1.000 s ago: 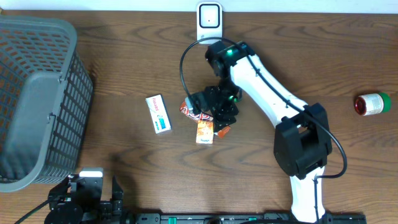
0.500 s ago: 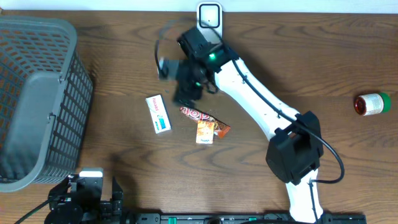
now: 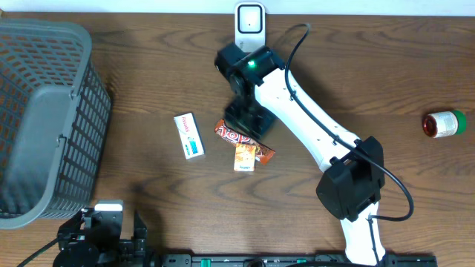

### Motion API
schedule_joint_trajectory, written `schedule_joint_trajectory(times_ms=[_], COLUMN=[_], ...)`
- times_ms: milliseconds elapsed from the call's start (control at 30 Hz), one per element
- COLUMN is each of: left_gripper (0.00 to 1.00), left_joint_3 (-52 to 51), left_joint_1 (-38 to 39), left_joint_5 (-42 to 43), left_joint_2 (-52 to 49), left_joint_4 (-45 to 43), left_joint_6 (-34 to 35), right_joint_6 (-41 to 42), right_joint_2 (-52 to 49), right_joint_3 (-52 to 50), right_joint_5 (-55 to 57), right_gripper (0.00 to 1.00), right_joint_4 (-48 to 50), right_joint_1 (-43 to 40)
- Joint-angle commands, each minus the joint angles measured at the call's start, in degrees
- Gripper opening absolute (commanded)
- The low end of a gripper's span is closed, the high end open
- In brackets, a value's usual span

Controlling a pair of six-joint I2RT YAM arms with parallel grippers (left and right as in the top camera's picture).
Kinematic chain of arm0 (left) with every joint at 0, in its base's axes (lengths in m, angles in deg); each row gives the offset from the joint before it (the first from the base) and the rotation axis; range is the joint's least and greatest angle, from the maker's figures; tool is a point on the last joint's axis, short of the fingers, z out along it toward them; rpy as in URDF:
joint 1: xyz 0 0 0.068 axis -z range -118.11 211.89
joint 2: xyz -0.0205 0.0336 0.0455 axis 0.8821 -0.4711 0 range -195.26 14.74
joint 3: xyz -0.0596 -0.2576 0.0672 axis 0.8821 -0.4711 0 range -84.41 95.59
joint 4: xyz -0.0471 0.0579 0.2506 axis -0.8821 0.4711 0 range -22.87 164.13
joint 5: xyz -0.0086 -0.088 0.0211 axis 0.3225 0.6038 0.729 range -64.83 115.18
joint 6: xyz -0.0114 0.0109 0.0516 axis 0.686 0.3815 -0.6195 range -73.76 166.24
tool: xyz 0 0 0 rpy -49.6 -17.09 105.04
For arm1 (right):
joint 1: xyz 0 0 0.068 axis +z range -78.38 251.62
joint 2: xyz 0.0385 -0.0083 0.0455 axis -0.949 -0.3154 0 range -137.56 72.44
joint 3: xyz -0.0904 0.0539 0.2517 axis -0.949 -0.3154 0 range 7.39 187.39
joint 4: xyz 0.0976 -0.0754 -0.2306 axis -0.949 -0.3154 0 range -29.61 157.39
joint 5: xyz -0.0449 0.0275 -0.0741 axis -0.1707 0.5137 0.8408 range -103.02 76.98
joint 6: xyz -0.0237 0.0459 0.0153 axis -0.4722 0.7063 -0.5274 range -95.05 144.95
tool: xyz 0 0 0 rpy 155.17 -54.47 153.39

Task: Scan the item barcode

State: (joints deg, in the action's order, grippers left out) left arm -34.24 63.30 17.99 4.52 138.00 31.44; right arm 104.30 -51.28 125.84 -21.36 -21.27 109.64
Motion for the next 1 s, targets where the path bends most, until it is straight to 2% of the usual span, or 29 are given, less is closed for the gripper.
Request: schedule_joint_trajectory(times_ms=[0,133,233,533,733,967], left_gripper=[0.99,0.99,0.99,0.99,0.99,0.99], left_joint_3=[0.3,0.3,0.3,0.3,0.3,0.3], left_joint_1=[0.3,0.3,0.3,0.3,0.3,0.3], left_joint_5=[0.3,0.3,0.3,0.3,0.3,0.3], left_joint_2=[0.3,0.3,0.3,0.3,0.3,0.3], left_joint_4=[0.1,0.1,0.1,0.1,0.1,0.1], left_joint_6=[0.1,0.1,0.1,0.1,0.1,0.1], right_joint_6=[30.1,32.8,38.0,38.0,38.0,38.0], right_joint_2=[-0.2,-0.2,-0.2,-0.2,-0.3,-0.3], right_joint_3=[-0.1,-0.2,-1.8,-20.9,-22.2,-22.3], right_joint_5=[0.9,2.0,5.6,5.5,8.5,10.0], right_gripper=[0.91,0.99,0.99,0.99,0.99,0.99], right_joint_4=[-8.0,-7.5,-6.2,25.3,26.0,22.4], right_joint_1=[0.6,2.6,4.9,5.4,4.8,6.0])
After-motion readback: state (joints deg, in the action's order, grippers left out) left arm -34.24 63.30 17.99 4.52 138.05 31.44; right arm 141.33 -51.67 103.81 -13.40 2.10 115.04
